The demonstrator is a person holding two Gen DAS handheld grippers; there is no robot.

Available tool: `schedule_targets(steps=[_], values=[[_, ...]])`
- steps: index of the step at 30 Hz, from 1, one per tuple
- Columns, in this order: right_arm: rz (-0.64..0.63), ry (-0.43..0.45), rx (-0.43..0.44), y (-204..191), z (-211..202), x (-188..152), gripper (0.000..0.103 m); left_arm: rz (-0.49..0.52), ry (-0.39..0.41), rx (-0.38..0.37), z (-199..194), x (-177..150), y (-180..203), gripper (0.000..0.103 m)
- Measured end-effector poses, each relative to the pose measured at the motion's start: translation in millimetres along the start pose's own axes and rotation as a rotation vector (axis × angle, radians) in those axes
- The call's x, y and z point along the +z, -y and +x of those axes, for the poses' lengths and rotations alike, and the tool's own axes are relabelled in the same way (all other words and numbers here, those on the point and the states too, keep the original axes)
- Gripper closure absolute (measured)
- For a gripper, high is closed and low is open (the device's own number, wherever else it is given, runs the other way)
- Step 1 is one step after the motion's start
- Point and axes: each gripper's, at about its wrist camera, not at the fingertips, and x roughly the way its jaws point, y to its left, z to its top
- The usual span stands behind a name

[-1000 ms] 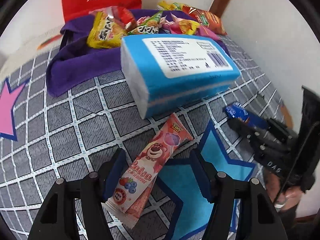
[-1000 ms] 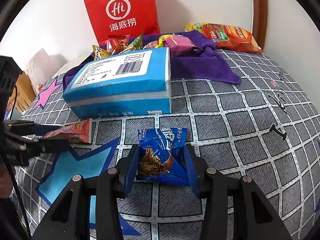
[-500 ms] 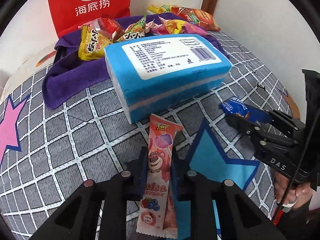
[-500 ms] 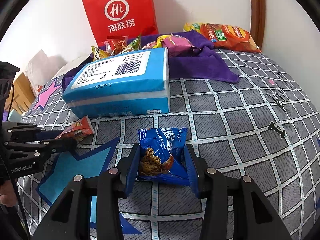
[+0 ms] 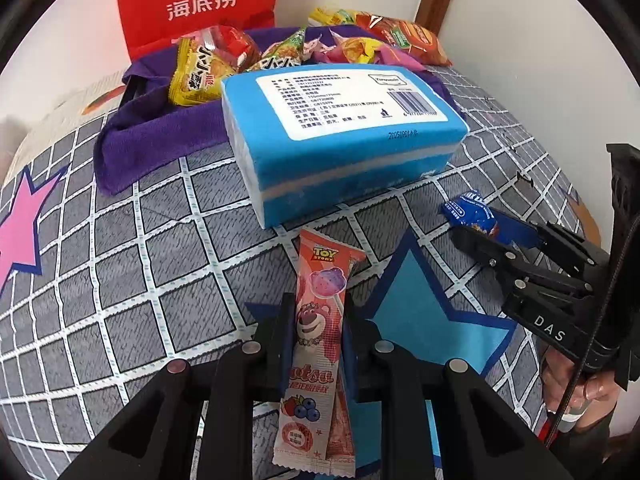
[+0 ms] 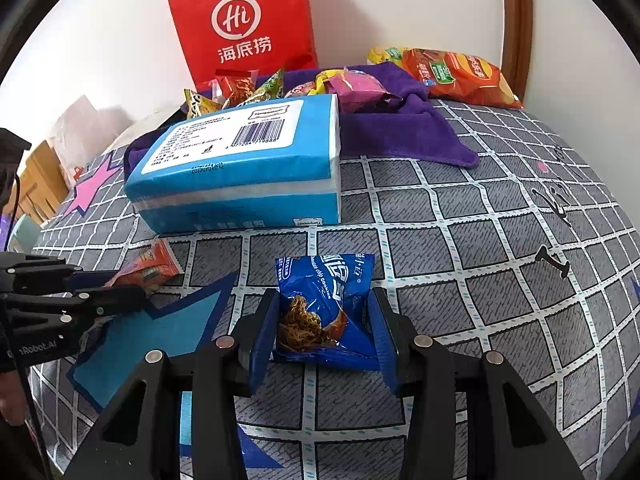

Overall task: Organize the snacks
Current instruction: 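Carry the pink candy stick with left tool while right tool carries blue packet to towel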

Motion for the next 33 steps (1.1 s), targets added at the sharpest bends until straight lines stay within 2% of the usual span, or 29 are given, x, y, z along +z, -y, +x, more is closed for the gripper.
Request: schedule_targets(steps=[3,15,20,24,27,33], values=[[0.013,0.004,0.015,2.4,-0.4,0.1,0.058,-0.008,0.018,0.0,-0.7,-2.0,-0.3,0.08],[0.084,0.021,0.111,17.8,-2.8,-0.6,0.056,-0.044,0.052,-0.023,-2.9,-4.1,-2.9,0.08],[0.057,0.018,0.067,10.2,-2.3,-0.1,0.06,-0.08,0.031,-0.039,-5.6,-2.1,-6.9,0.084],[-0.009,0.014,0.031,1.5,-6.9,0.3,0.062,-0.059,0.034,-0.046,-14.8,-2.9,-2.4,0.084],[-0.026,0.023,0.039,-0.8,-19.9,4.7,0.063,-0.052,0.054,-0.047,-26.9,0.3,-1.1,0.084],[-0.047,0.101,0.054,-4.8,-60.5,39.6,0.063,-0.076,0.093,-0.034,-52.4,19.1,-7.0,0.084]])
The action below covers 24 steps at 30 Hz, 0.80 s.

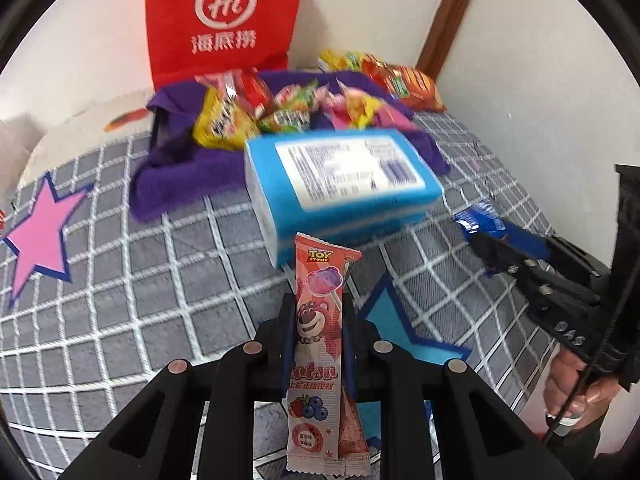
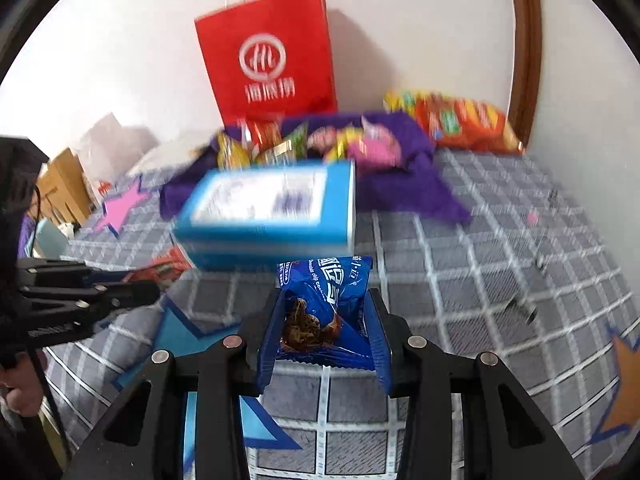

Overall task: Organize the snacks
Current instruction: 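Carry the pink candy stick with left tool while right tool carries blue packet to towel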

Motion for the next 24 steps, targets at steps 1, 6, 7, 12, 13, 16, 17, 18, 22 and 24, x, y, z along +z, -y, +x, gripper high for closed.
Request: schedule_targets(steps=[1,6,7,12,13,16,17,18,22,24], values=[[0.003,0.008,-0.002,0.5,-3.4,7.6,0.063,-0.004,0.013,-0.004,-5.6,5.6,-1.0,0.084],[0.027,0.05,0.0,5.0,-12.3,51.2,0.063,-0.015,0.071,0.015,-26.1,37.7,-7.7,0.084],[0.032,0.056,-0.006,5.4,-11.7,62.2,0.063,-0.018,0.08,0.021,-29.0,42.9,-9.8,0.084],[0.037,0.087,0.001,6.1,-10.1,111.5,0.063,-0.03,0.133,0.054,-42.2,78.8,-20.3,0.084],[0.038,0.089,0.005,5.9,-8.4,122.3,0.063,-0.036,0.141,0.058,-43.1,85.0,-22.4,0.084],[0.062,0.074,0.017,7.8,0.7,150.6,0.063,-0.059,0.16,0.076,-43.4,106.7,-31.4,0.084],[0.073,0.068,0.021,8.7,3.6,156.5,0.063,-0.07,0.164,0.089,-42.1,115.6,-34.6,0.084],[0.085,0.065,0.029,9.4,7.7,163.7,0.063,-0.075,0.167,0.095,-42.0,120.2,-36.2,0.084],[0.099,0.064,0.034,8.2,21.5,188.7,0.063,-0.103,0.184,0.082,-37.3,146.2,-43.7,0.084],[0.098,0.071,0.026,7.5,28.9,200.4,0.063,-0.112,0.193,0.078,-34.8,156.7,-45.5,0.084]])
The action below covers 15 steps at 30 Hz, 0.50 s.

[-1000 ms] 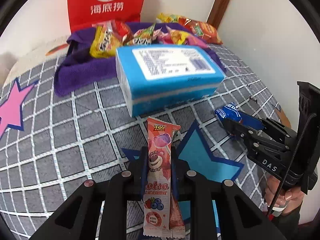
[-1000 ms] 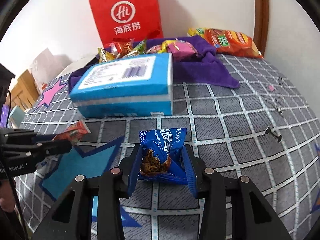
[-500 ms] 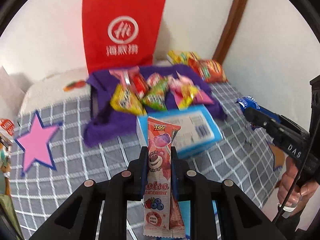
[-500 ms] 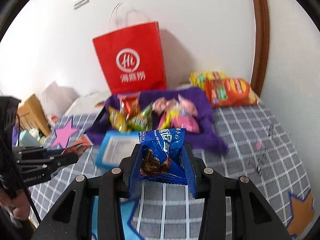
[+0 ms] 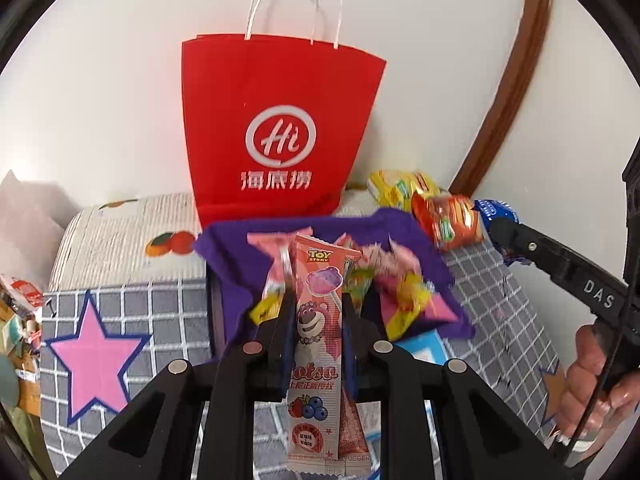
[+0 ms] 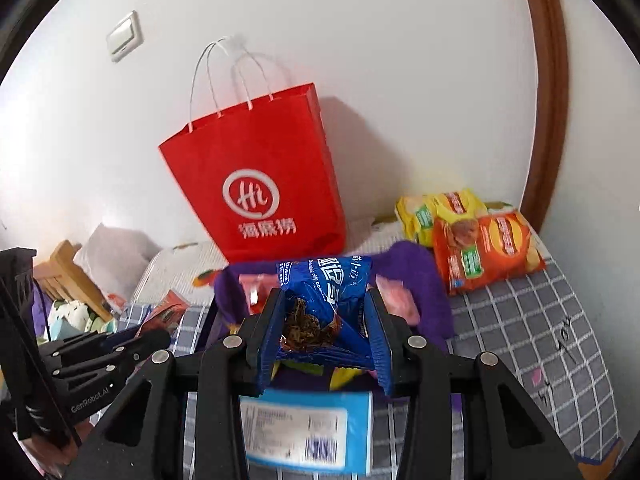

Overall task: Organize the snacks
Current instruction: 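Carry the pink candy stick with left tool while right tool carries blue packet to towel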

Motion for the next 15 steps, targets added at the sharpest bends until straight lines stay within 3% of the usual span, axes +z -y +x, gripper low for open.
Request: schedule_targets(steps=[11,15], values=[[0.01,-0.014,0.052,-5.0,59.2,33.8,0.063,-0.053,0.059,0.029,32.8,38.8,-1.6,0.084],[0.026,-0.073,0.046,3.6,87.2,32.4,0.063,-0.053,0.026,0.033,47.8,40.1,-5.4,0.084]])
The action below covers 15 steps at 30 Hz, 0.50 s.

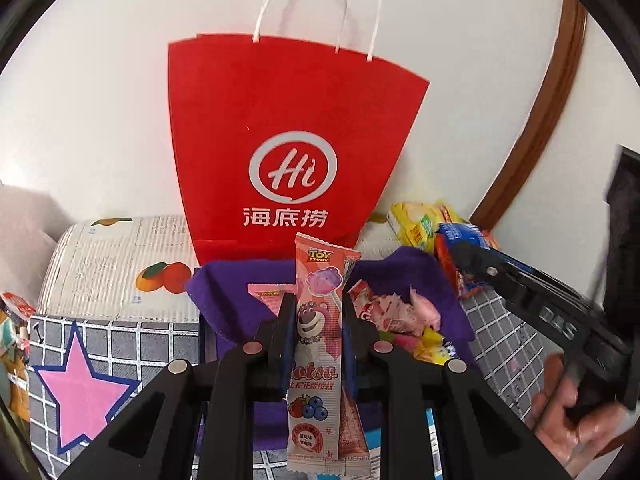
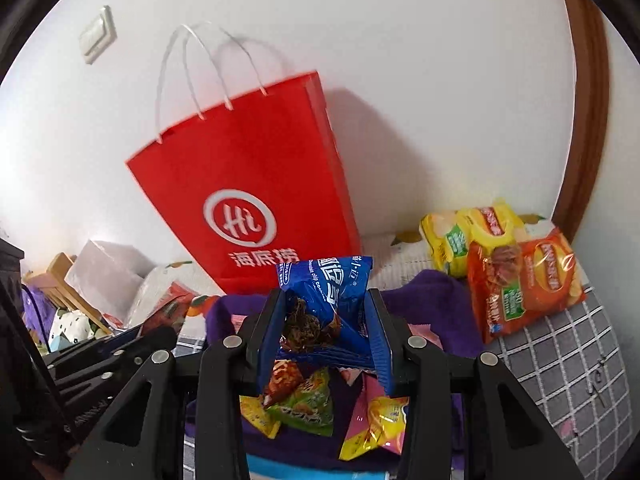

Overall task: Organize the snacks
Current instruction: 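Carry the pink candy stick with left tool while right tool carries blue packet to towel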

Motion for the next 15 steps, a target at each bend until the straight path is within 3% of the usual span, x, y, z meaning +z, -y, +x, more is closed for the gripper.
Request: schedule_targets(steps=[4,11,15], values=[[-0.025,-0.048,-0.016,10.8,14.8,-4.6,0.063,-0.007,-0.025,0.003,9.4,-1.5,-2.4,0.084],[-0.048,-0.065,-0.179,36.6,17.4,-5.6,0.063,-0.028,-0.053,0.005,21.8,-3.5,-4.2,0.084],[-0.017,-0.085,-0.179,53.5,16.9,-5.3,0.063,-0.019,-0.077,-0.02,29.8,-5.8,1.8,0.084]])
